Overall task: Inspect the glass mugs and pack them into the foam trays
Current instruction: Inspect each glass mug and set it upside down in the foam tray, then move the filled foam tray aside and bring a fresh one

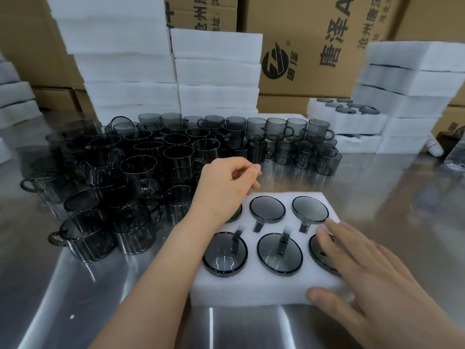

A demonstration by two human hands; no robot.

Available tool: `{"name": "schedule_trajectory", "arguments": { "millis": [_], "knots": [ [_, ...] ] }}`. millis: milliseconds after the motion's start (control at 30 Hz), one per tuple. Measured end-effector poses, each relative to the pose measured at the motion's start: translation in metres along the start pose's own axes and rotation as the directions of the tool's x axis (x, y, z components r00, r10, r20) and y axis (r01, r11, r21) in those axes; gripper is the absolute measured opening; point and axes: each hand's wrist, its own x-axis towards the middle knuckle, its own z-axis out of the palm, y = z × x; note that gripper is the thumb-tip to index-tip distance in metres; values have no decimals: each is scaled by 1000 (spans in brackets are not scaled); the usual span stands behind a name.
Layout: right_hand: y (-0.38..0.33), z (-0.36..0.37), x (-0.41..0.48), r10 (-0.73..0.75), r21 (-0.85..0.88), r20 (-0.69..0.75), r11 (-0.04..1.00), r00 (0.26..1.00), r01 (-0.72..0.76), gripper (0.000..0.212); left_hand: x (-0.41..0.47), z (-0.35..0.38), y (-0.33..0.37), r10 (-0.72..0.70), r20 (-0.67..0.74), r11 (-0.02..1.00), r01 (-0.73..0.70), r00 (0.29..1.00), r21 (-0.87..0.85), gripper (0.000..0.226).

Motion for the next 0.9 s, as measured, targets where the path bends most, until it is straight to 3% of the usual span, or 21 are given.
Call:
{"name": "schedule_trajectory", "arguments": {
  "millis": [233,367,500,733,900],
  "knots": [
    [1,-4,9,-66,-176,2,982,998,66,104,-1,-1,3,15,-65,998,-19,998,-67,21],
    [-21,-6,20,-324,-219,-42,926,945,308,116,0,-5,4,-8,-179,984,-23,984,-175,21],
    [-37,1,35,-478,-192,-32,865,878,464,96,0,-8,4,-15,-223,974,-37,975,-225,22],
    [-20,5,34,-432,-132,-87,898,898,419,73,3,-11,2,-20,-272,965,-52,962,-256,24],
    [4,2,34,-291,-168,-118,948,950,269,59,2,-11,4,-24,-281,961,-56,959,-272,23]
  ]
}}
